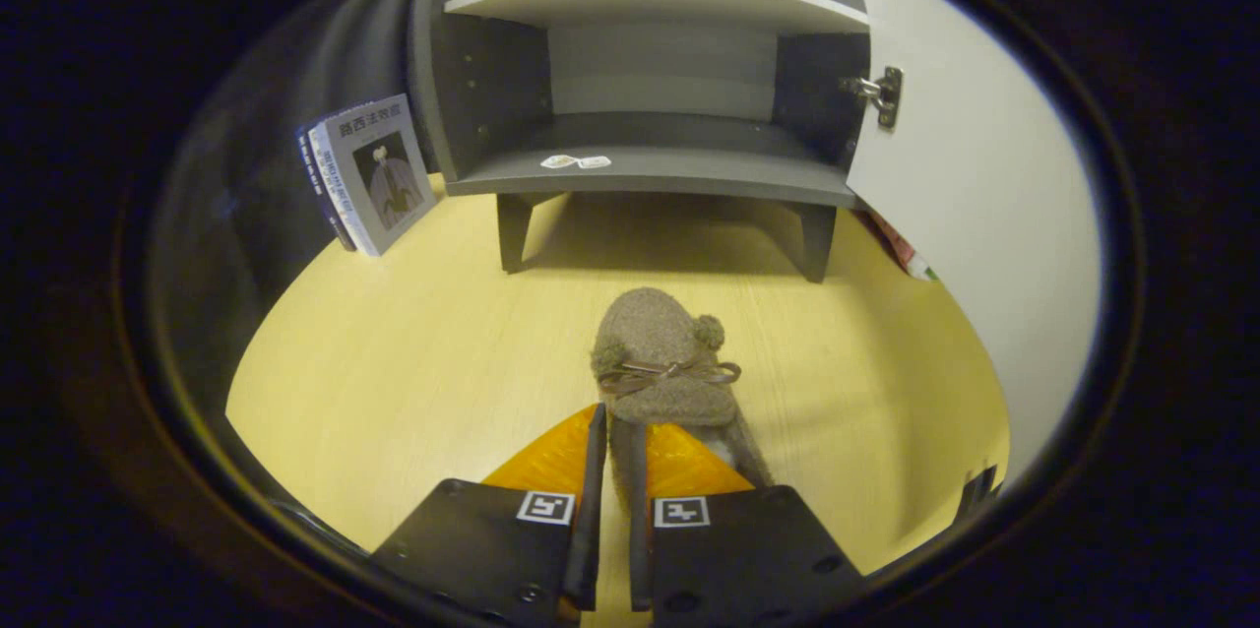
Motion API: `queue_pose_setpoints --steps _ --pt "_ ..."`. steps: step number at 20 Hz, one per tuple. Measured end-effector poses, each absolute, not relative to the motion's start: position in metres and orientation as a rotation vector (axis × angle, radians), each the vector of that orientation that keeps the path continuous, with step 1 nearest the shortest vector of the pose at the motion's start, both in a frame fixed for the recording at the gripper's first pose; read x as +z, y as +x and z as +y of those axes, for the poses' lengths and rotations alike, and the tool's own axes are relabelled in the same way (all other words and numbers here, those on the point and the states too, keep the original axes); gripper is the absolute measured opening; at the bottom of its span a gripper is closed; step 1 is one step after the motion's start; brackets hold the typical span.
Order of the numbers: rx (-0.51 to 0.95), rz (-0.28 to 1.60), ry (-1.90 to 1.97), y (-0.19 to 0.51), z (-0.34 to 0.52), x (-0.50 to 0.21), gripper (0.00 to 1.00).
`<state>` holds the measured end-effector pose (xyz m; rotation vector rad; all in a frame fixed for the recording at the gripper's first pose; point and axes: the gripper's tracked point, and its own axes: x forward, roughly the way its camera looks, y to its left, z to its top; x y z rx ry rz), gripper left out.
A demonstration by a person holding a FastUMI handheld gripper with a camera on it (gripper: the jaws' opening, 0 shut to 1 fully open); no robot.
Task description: Open the shoe cabinet door, grab the shoes and put them into the shoe cabinet, then close the shoe cabinet door.
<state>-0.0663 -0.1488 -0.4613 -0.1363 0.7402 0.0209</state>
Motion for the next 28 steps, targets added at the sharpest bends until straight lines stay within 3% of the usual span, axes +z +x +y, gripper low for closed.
queue_pose_setpoints --steps 12,15,20,22,28 --pt "-0.030 0.775 -0.116 -0.067 -0.146 -0.472 0.13" --pt "-0.058 0.783 -0.119 -0.069 -0.145 -0.469 0.22" --pt "-0.070 0.804 -0.113 -0.076 -0.134 -0.468 0.22" --pt "-0.067 0.819 -0.129 -0.079 -0.130 -0.470 0.37" --pt "-0.120 0.885 -0.152 -0.079 -0.144 -0.494 0.39"
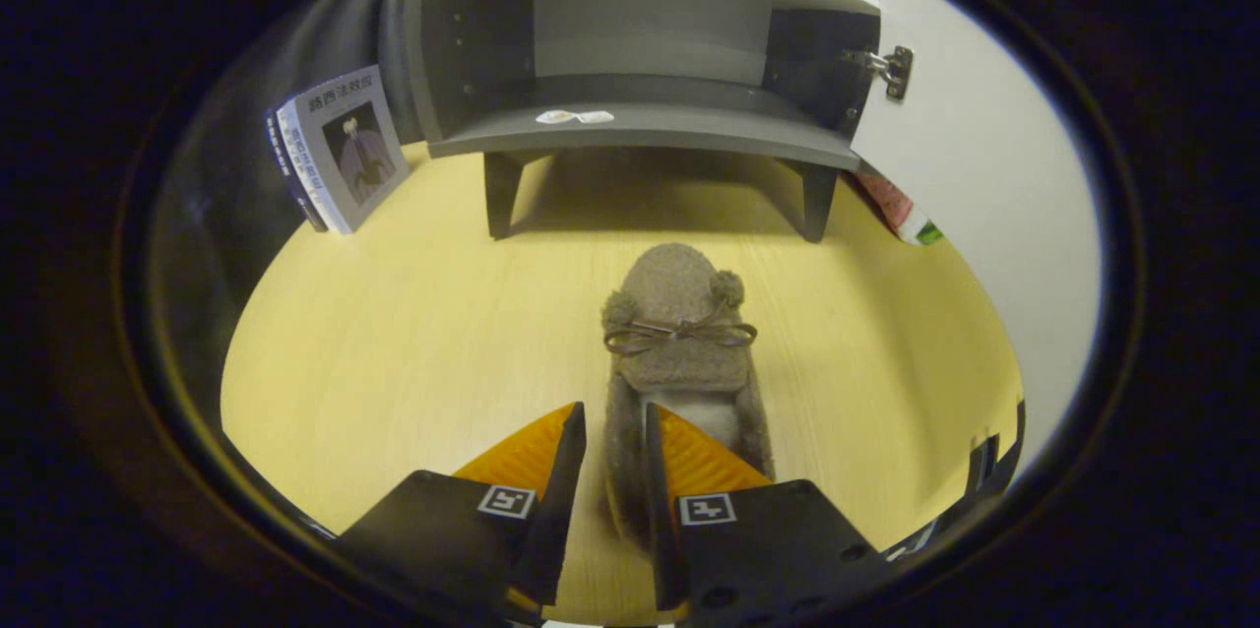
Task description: Open the shoe cabinet door, grab the shoes and put them into the shoe cabinet, then close the shoe cabinet door.
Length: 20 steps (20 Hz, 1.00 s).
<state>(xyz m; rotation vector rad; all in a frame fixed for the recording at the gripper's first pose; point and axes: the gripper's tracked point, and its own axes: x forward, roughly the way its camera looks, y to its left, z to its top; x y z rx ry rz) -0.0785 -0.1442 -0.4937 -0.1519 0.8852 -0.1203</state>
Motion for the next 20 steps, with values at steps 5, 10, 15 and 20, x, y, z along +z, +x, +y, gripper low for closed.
queue_pose_setpoints --steps 5,10,15,20 --pt "-0.116 0.886 -0.161 -0.0812 -0.1437 -0.4946 0.38" --pt "-0.107 0.898 -0.171 -0.0792 -0.1430 -0.5002 0.36" --pt "-0.114 0.889 -0.174 -0.0780 -0.1430 -0.4997 0.23" --pt "-0.118 0.893 -0.171 -0.0793 -0.1419 -0.4983 0.16"
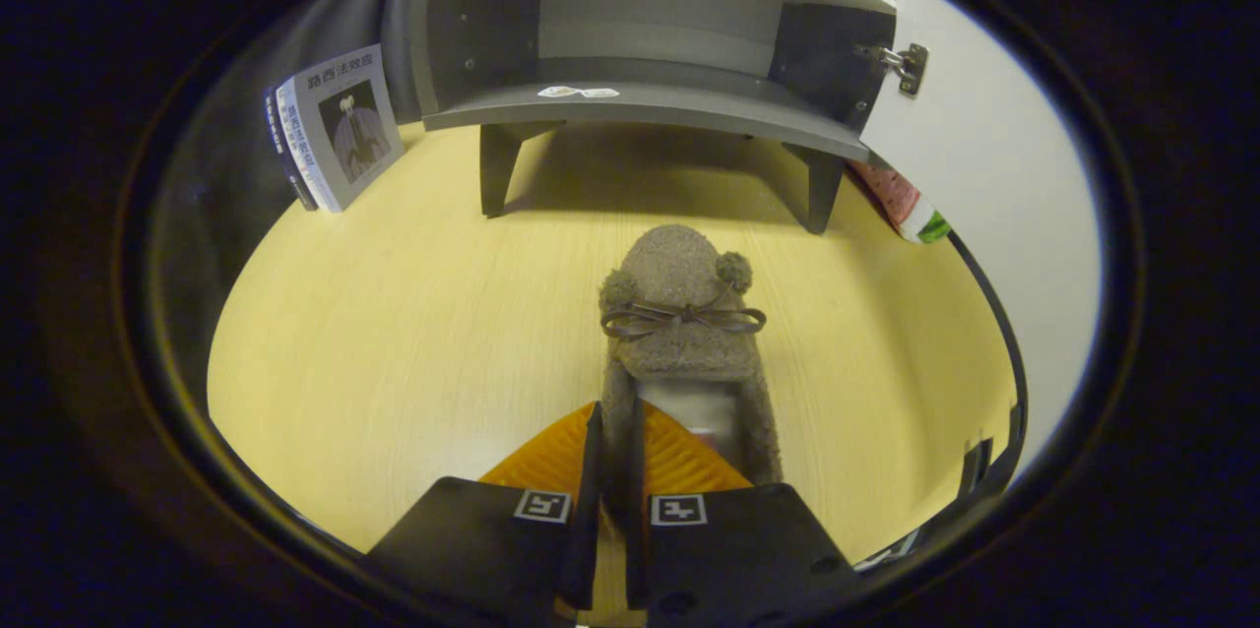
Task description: Open the shoe cabinet door, grab the shoes and put them into the shoe cabinet, then close the shoe cabinet door.
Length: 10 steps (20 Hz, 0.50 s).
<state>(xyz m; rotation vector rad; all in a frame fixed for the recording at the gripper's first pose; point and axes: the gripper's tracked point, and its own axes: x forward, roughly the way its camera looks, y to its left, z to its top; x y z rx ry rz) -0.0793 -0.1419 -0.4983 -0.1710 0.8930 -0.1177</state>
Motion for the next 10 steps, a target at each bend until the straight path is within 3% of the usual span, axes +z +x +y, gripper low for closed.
queue_pose_setpoints --steps 7,10 --pt "-0.085 0.800 -0.170 -0.069 -0.135 -0.472 0.15" --pt "-0.080 0.842 -0.168 -0.075 -0.135 -0.482 0.14"
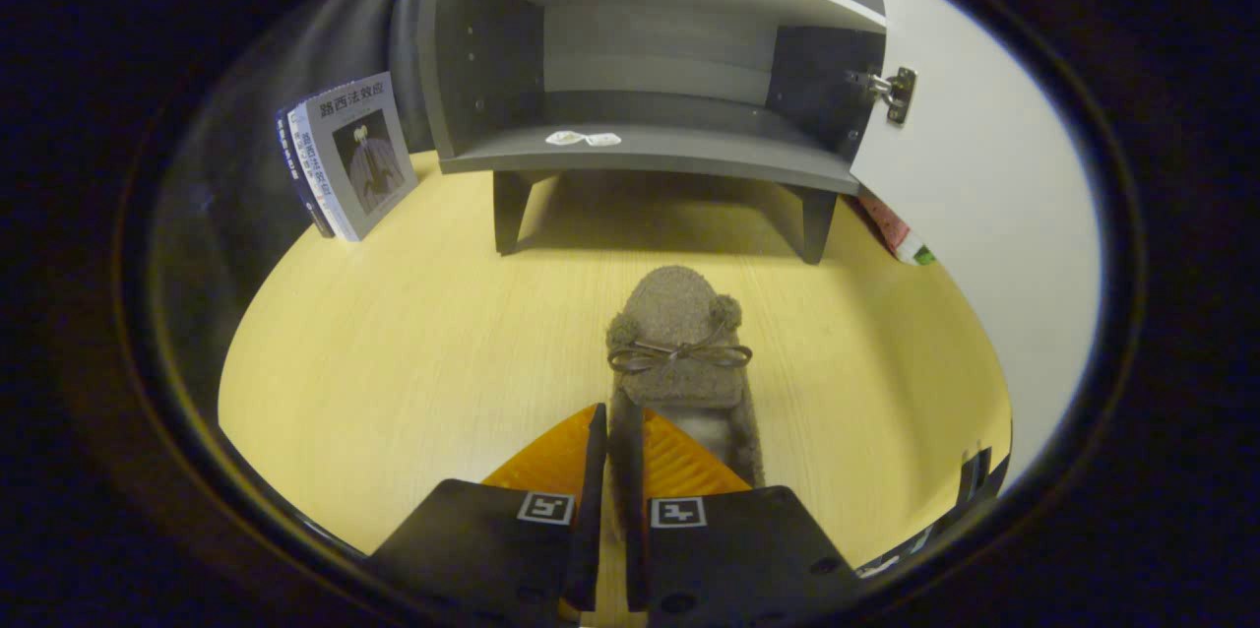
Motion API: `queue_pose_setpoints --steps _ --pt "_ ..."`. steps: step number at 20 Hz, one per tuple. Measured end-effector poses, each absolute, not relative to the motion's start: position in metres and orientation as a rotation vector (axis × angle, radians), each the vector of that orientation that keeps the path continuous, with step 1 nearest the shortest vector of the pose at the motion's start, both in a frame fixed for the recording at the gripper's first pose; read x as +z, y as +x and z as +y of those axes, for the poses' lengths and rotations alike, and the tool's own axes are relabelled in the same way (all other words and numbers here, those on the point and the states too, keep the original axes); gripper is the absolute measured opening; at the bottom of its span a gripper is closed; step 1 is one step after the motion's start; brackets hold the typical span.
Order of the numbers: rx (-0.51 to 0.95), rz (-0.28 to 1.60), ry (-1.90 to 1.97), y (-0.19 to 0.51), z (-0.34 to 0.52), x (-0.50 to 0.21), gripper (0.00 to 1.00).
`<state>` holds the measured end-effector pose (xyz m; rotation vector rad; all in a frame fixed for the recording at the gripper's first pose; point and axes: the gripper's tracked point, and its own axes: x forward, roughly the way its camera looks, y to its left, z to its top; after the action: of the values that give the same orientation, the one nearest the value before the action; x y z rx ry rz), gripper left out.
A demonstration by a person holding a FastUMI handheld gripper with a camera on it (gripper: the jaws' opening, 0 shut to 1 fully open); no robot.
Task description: Open the shoe cabinet door, grab the shoes and put them into the shoe cabinet, then close the shoe cabinet door.
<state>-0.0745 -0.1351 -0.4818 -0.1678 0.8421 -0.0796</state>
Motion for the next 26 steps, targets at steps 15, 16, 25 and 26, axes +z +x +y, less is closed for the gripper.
queue_pose_setpoints --steps 15,16,25,26 --pt "-0.120 0.877 -0.152 -0.040 -0.141 -0.500 0.42" --pt "-0.119 0.889 -0.161 -0.038 -0.141 -0.504 0.42" --pt "-0.141 0.858 -0.198 -0.030 -0.144 -0.515 0.22" --pt "-0.142 0.857 -0.193 -0.029 -0.147 -0.516 0.12"
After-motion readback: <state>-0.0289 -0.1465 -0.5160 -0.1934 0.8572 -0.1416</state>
